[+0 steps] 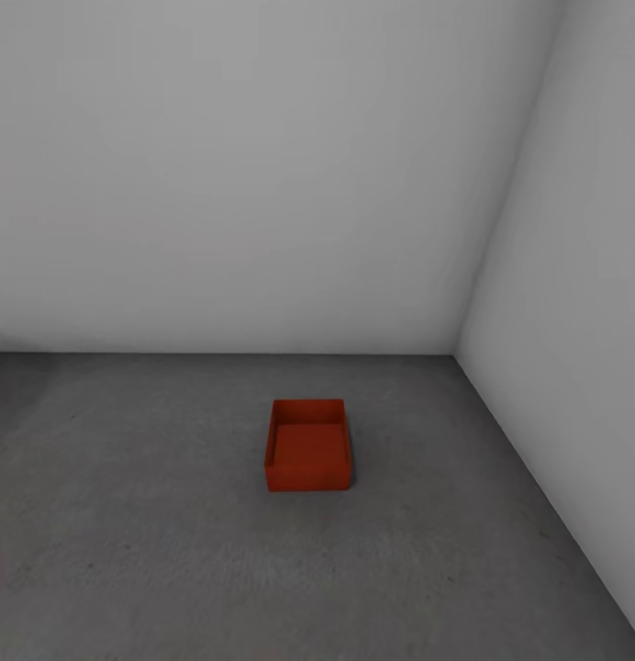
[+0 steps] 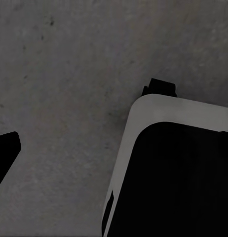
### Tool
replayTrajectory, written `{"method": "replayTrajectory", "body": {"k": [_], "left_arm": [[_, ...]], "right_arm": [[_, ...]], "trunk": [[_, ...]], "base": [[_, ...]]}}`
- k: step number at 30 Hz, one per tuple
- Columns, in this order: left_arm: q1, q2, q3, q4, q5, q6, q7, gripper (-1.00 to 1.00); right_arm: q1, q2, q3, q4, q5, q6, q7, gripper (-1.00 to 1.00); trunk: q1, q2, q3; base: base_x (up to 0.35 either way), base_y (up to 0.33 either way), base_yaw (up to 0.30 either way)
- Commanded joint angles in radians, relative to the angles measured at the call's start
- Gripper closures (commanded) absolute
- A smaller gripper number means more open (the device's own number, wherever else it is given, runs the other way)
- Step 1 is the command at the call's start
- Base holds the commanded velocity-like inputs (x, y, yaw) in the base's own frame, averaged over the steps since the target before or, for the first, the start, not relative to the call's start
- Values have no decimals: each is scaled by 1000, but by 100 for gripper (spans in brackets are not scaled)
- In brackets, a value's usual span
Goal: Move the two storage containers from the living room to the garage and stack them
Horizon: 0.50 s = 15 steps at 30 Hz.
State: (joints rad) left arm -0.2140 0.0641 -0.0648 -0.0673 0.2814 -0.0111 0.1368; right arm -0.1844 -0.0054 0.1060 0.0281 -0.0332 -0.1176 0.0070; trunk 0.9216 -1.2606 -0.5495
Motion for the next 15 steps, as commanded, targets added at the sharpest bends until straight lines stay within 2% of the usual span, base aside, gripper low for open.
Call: {"method": "replayTrajectory", "body": {"k": [1, 15], "left_arm": [[0, 0, -7, 0, 9, -1, 3, -100], [0, 0, -7, 0, 9, -1, 3, -100]], "right_arm": [[-1, 1, 8, 3, -4, -6, 1, -100], [-1, -3, 7, 3, -4, -9, 1, -100]], "trunk": [[0, 0, 1], [0, 0, 24]], "base": [[0, 0, 0], [0, 0, 0]]}}
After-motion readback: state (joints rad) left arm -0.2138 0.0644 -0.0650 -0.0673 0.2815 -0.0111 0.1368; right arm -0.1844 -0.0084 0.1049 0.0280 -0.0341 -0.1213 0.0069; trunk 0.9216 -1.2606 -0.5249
